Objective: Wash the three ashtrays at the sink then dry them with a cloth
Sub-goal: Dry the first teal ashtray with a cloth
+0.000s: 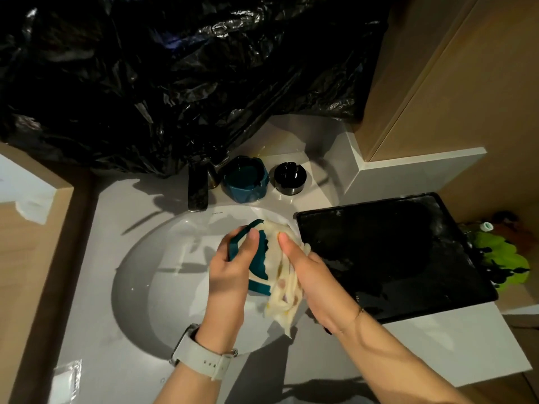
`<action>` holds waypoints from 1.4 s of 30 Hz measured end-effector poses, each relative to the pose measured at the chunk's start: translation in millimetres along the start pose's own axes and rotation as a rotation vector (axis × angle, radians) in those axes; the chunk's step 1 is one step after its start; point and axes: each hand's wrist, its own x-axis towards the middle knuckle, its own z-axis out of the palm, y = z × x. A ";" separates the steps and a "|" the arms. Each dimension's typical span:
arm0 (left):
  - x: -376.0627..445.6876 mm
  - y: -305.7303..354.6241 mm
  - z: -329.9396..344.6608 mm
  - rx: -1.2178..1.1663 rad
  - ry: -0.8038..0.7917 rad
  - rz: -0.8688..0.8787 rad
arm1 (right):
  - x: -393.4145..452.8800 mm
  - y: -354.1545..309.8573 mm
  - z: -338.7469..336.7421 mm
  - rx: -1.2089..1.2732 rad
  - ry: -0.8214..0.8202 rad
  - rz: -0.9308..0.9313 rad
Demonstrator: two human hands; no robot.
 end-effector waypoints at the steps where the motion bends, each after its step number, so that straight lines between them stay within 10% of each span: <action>1: 2.1 1.3 -0.9 -0.014 0.002 0.006 | 0.0 1.0 1.8 0.053 -0.021 -0.003; 12: -3.1 -9.6 -5.8 -0.063 -0.173 -0.283 | -11.7 -8.4 -10.9 0.463 -0.321 -0.011; 21: -9.2 2.6 -3.3 -0.053 -0.354 -0.408 | -20.0 -10.9 -1.8 -0.185 -0.013 -0.310; 30: -19.9 -4.3 5.8 0.092 -0.308 -0.331 | -19.3 -20.4 4.1 -0.162 -0.120 -0.024; 42: 3.0 -4.3 5.9 -0.069 -0.315 -0.442 | -24.6 4.1 -17.6 -0.514 -0.215 -0.321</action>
